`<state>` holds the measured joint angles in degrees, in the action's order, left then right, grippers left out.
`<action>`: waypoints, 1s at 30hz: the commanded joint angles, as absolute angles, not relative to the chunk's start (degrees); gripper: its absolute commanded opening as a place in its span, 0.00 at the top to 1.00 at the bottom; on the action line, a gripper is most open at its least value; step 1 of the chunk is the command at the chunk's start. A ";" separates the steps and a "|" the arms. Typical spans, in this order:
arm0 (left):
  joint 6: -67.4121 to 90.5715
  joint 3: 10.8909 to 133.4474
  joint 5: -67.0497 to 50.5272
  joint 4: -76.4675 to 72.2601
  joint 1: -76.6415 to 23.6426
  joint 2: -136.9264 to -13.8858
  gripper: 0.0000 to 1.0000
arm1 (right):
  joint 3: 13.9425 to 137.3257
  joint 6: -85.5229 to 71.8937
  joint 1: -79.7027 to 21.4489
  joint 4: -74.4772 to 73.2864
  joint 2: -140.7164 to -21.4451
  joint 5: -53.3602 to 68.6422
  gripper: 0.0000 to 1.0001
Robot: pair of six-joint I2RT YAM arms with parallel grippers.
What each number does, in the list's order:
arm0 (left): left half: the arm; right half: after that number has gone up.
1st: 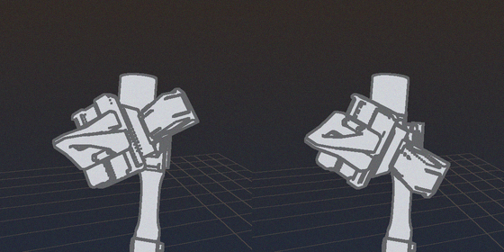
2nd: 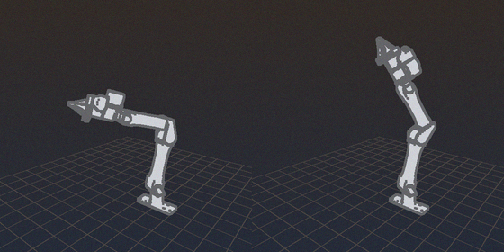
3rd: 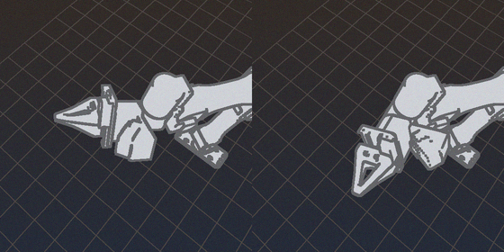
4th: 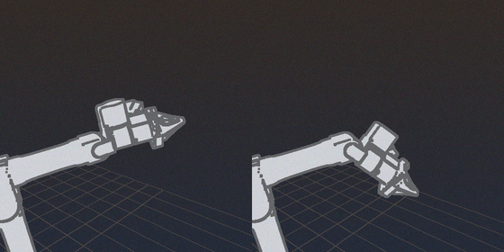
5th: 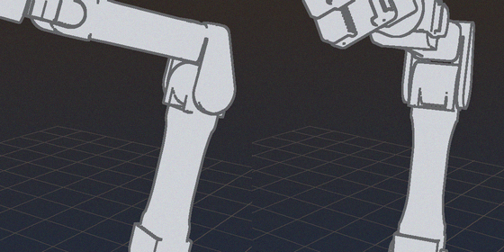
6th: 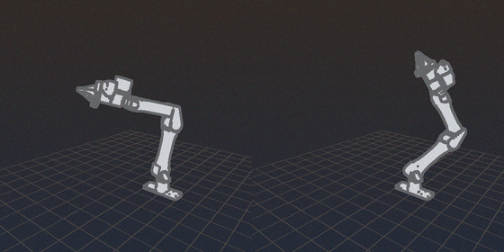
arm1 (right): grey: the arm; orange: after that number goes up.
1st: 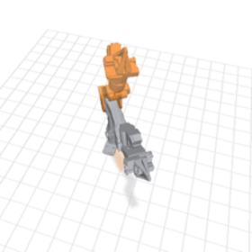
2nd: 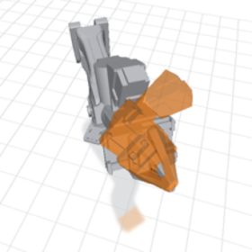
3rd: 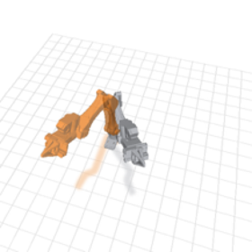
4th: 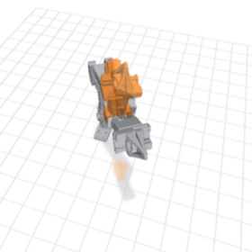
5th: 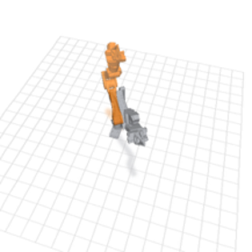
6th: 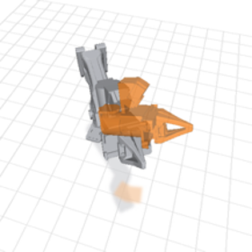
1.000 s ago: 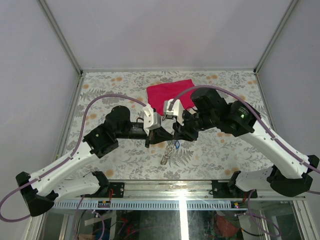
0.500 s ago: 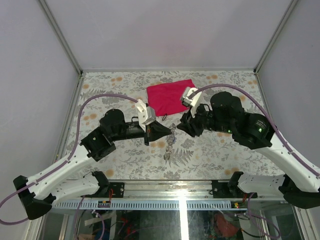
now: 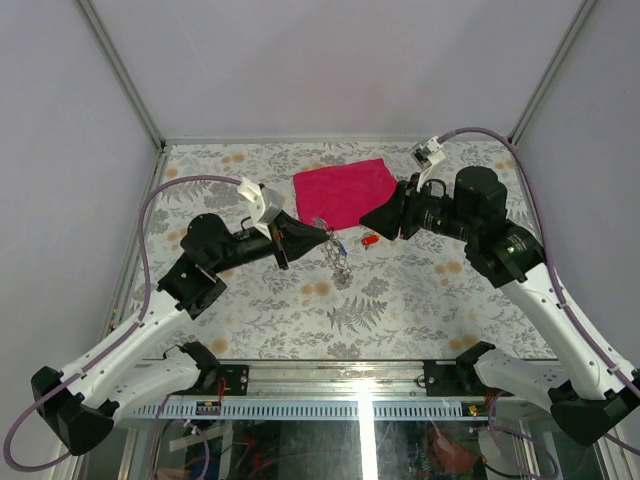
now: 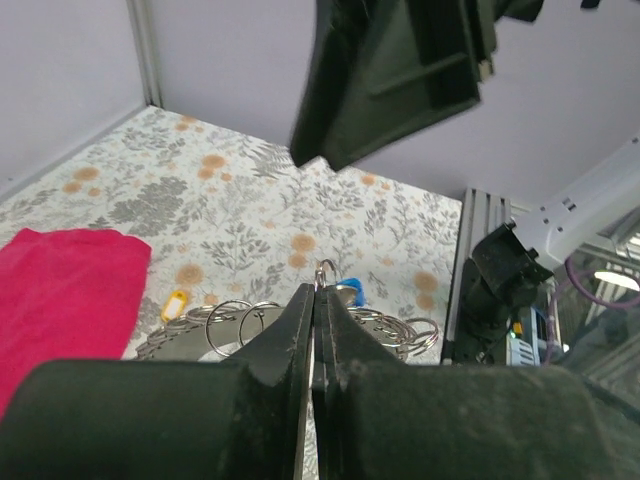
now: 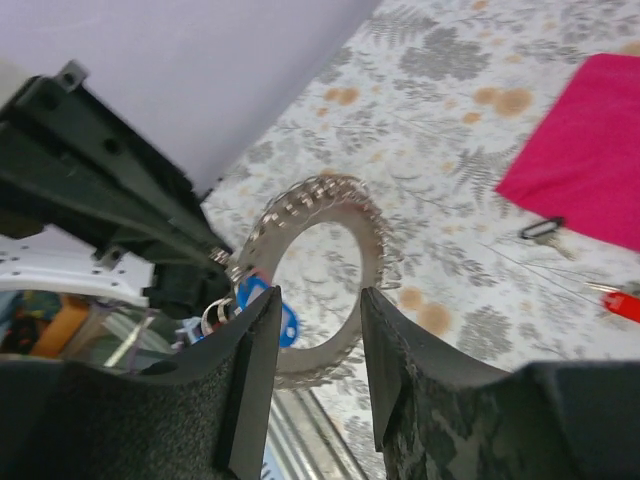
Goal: Put the keys on the keyring
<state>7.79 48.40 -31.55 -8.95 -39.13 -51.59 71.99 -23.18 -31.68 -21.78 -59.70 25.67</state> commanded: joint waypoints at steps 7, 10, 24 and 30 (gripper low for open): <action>14.38 48.12 -35.52 -26.72 -35.70 -52.52 1.00 | 60.40 -42.54 -31.11 7.88 -55.90 37.10 0.48; 14.78 48.42 -36.45 -27.20 -35.73 -53.02 1.00 | 58.87 -44.45 -31.23 12.09 -56.37 38.21 0.50; 15.22 48.67 -37.19 -26.95 -35.68 -52.55 1.00 | 58.09 -44.77 -35.15 14.46 -58.55 38.12 0.60; 15.21 48.61 -37.19 -26.94 -35.70 -52.47 1.00 | 58.51 -42.86 -35.33 11.39 -58.85 38.08 0.58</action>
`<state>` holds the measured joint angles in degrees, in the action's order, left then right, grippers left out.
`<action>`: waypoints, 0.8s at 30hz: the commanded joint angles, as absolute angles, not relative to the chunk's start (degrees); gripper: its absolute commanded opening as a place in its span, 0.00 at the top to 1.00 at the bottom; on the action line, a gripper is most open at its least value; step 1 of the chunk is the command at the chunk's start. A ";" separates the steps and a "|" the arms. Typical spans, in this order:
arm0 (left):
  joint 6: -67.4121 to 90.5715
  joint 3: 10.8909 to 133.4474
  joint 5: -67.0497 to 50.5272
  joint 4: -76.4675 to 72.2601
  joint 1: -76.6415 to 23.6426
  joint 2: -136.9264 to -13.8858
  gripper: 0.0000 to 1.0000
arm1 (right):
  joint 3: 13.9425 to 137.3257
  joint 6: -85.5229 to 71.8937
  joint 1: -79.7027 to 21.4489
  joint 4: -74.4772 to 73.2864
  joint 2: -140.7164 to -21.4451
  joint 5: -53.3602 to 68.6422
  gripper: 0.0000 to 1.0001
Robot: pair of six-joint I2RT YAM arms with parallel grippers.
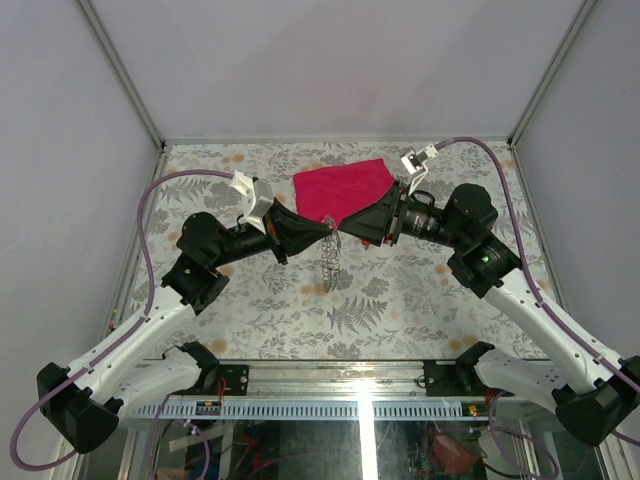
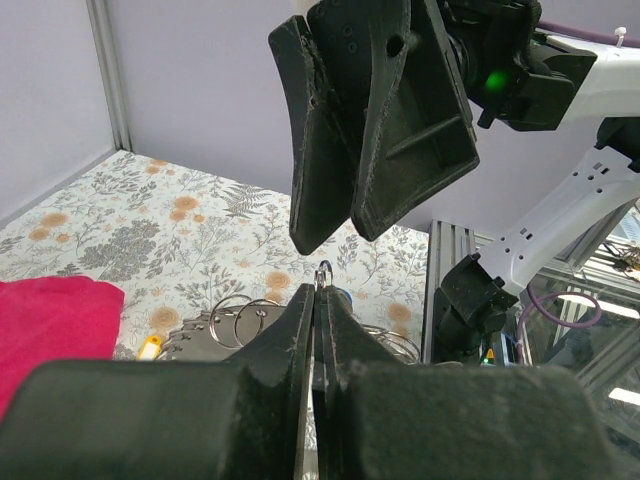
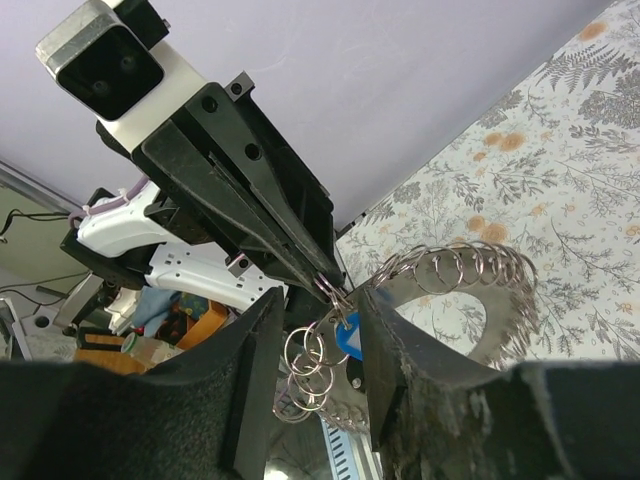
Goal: Put the keys on the keyring
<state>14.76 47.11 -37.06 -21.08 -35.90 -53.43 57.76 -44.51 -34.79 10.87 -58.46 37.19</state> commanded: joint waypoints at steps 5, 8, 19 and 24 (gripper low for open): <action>15.03 48.75 -37.25 -26.75 -35.68 -52.44 1.00 | 58.98 -42.10 -35.40 9.77 -59.53 39.08 0.58; 15.05 48.61 -37.09 -26.74 -35.68 -52.46 1.00 | 58.84 -42.15 -35.42 9.79 -59.85 39.96 0.60; 14.84 48.64 -36.92 -26.57 -35.73 -52.78 1.00 | 58.02 -43.15 -35.43 12.00 -59.62 40.46 0.94; 14.85 48.69 -37.14 -26.59 -35.68 -52.98 1.00 | 58.07 -42.78 -35.42 11.48 -59.24 39.58 1.00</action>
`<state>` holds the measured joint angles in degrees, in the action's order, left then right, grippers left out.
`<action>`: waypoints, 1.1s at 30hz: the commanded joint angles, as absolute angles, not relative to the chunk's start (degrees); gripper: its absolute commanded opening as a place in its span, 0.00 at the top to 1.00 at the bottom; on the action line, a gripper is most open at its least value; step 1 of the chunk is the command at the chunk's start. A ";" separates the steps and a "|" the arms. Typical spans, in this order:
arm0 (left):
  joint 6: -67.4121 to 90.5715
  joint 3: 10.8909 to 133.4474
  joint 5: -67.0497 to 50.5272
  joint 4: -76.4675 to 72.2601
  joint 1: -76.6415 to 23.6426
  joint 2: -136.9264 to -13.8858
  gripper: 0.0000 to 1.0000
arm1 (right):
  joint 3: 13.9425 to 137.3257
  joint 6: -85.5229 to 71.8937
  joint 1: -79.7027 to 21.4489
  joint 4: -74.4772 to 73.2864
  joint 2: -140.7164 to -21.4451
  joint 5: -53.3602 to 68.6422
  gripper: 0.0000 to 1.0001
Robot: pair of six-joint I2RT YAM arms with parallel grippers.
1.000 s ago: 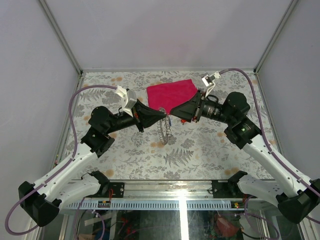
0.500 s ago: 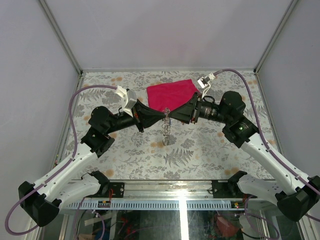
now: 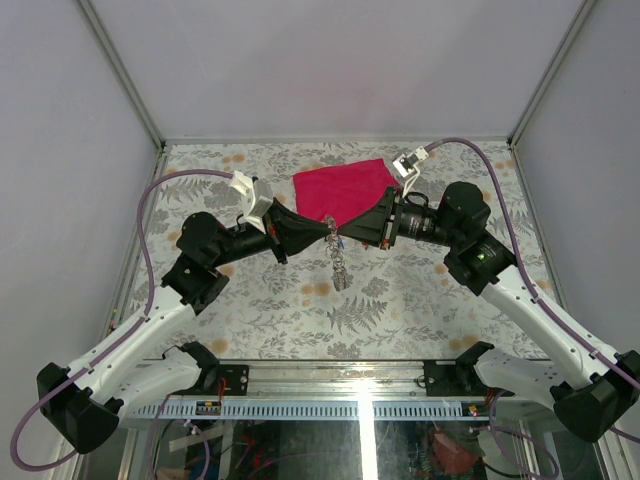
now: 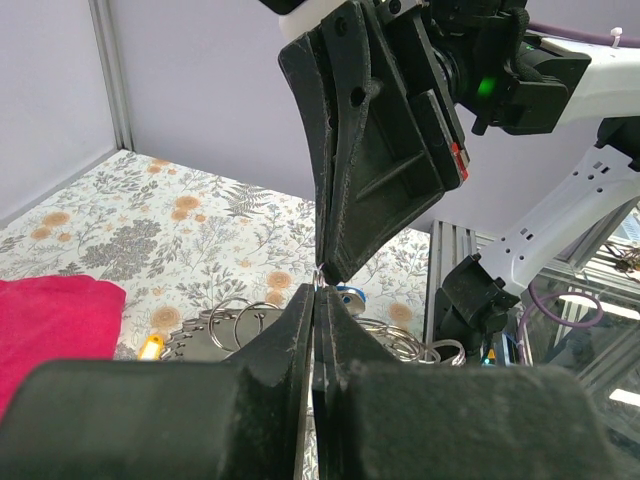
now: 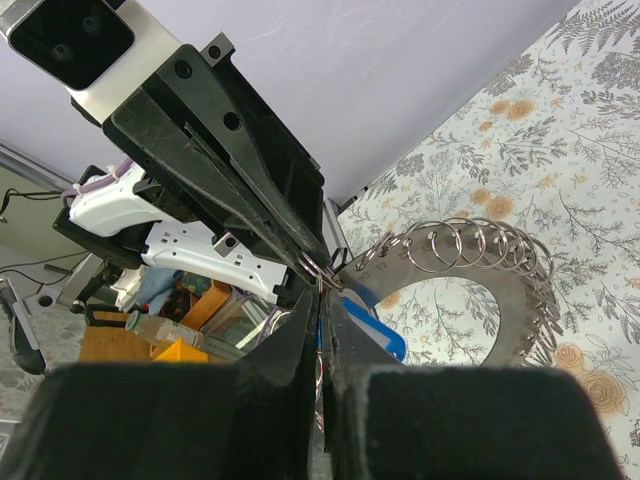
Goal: Put the keys on the keyring
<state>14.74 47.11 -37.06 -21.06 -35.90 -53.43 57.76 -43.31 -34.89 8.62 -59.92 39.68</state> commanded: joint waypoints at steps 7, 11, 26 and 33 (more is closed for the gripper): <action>14.68 48.87 -36.93 -26.41 -35.68 -52.94 1.00 | 59.04 -41.43 -35.43 6.99 -59.02 38.60 1.00; 14.67 48.93 -36.83 -26.52 -35.64 -52.73 1.00 | 59.31 -40.88 -35.42 4.90 -58.82 38.58 1.00; 15.47 49.23 -40.25 -27.95 -35.69 -53.17 1.00 | 59.59 -41.31 -35.42 3.79 -60.64 37.81 1.00; 15.56 49.02 -40.75 -28.15 -35.68 -53.27 1.00 | 59.90 -41.98 -35.42 3.39 -61.71 38.97 0.98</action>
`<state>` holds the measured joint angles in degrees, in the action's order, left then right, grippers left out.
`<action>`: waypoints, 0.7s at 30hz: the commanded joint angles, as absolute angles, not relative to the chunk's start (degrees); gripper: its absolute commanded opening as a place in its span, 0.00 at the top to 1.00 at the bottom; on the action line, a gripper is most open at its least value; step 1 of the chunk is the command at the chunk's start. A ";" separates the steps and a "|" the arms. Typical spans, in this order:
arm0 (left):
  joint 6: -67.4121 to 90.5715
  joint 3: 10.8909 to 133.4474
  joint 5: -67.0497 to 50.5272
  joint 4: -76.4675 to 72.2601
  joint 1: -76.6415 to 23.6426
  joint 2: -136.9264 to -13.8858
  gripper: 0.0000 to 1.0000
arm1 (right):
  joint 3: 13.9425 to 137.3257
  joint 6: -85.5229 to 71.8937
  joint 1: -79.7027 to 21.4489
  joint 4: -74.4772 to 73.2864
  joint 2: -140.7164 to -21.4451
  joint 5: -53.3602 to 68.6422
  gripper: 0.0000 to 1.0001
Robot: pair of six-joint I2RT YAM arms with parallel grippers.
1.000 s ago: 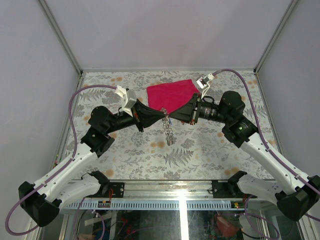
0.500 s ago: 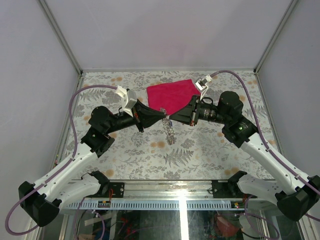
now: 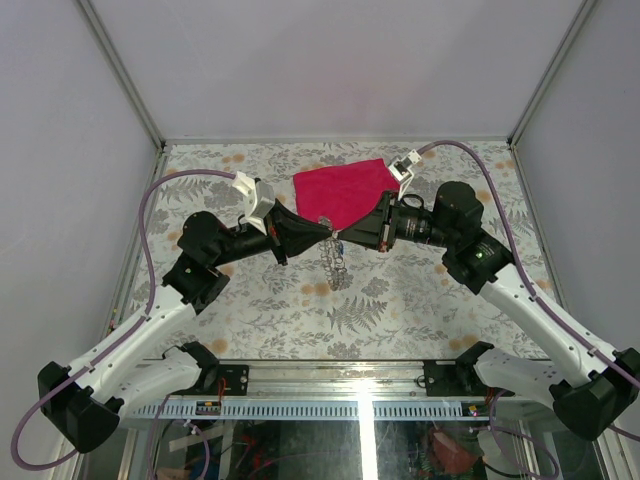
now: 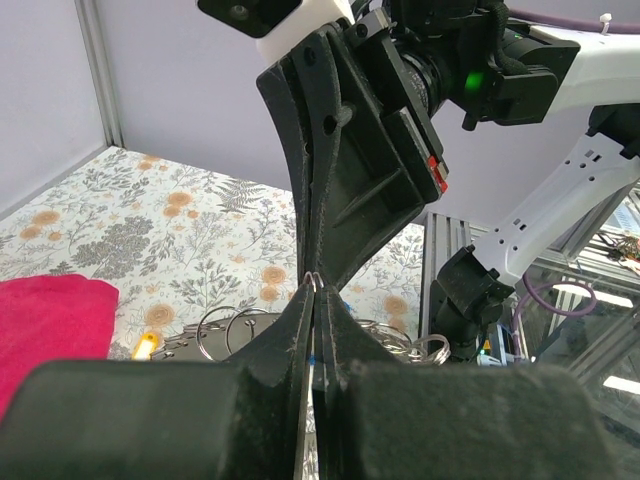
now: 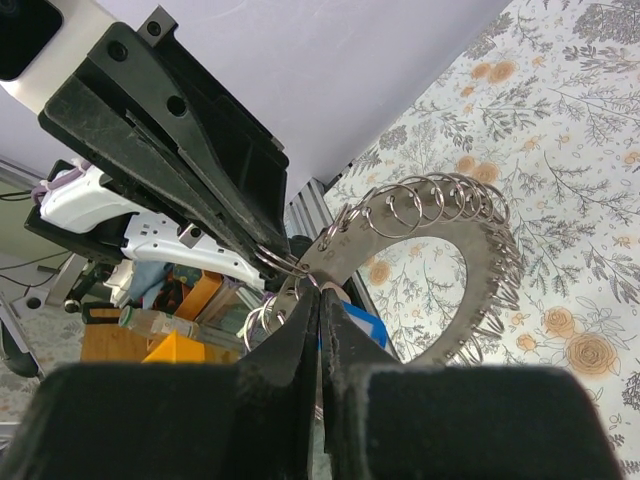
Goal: Put the keys on the keyring
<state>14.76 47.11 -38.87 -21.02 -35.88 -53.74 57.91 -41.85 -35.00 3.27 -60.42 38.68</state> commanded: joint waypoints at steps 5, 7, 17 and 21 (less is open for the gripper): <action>15.47 49.00 -40.78 -28.21 -35.68 -53.26 1.00 | 59.96 -41.97 -35.42 3.29 -62.05 39.53 0.95; 15.46 48.96 -40.84 -28.21 -35.68 -53.34 1.00 | 59.96 -41.71 -35.42 3.93 -61.83 39.52 0.87; 15.56 49.21 -41.50 -28.13 -35.68 -53.17 1.00 | 57.88 -33.01 -35.46 9.46 -54.51 35.60 0.61; 16.03 49.64 -42.72 -28.05 -35.68 -53.18 1.00 | 54.60 -27.59 -35.47 14.48 -50.36 32.19 0.55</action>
